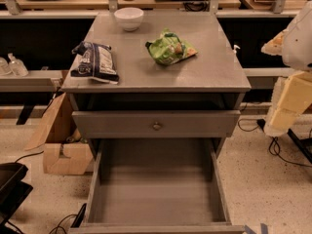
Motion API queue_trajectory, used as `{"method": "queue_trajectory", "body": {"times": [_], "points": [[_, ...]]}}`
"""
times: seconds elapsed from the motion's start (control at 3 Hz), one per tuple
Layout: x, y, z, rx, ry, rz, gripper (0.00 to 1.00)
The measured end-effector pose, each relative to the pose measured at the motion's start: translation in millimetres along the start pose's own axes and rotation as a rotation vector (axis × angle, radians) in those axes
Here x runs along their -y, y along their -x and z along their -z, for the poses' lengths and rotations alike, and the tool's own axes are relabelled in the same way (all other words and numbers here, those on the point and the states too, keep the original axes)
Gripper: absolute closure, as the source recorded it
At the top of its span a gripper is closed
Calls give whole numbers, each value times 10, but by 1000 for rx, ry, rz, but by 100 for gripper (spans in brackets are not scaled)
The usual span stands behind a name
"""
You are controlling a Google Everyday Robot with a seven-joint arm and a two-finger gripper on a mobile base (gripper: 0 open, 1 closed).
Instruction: Place green rice chip bag into middle drawer
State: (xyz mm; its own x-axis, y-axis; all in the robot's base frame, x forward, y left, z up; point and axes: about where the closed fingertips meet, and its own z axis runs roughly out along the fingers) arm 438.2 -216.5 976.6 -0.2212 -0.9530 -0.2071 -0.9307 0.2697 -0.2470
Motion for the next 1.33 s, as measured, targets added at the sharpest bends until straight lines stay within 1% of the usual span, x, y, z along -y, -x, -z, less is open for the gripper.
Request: {"method": "queue_trajectory", "body": {"times": [0.33, 0.67, 1.0, 1.33], "points": [[0, 0, 0, 0, 0, 0, 0], [94, 242, 57, 13, -64, 136, 0], [350, 783, 83, 37, -165, 409, 0], [482, 1223, 73, 84, -237, 642, 0]]}}
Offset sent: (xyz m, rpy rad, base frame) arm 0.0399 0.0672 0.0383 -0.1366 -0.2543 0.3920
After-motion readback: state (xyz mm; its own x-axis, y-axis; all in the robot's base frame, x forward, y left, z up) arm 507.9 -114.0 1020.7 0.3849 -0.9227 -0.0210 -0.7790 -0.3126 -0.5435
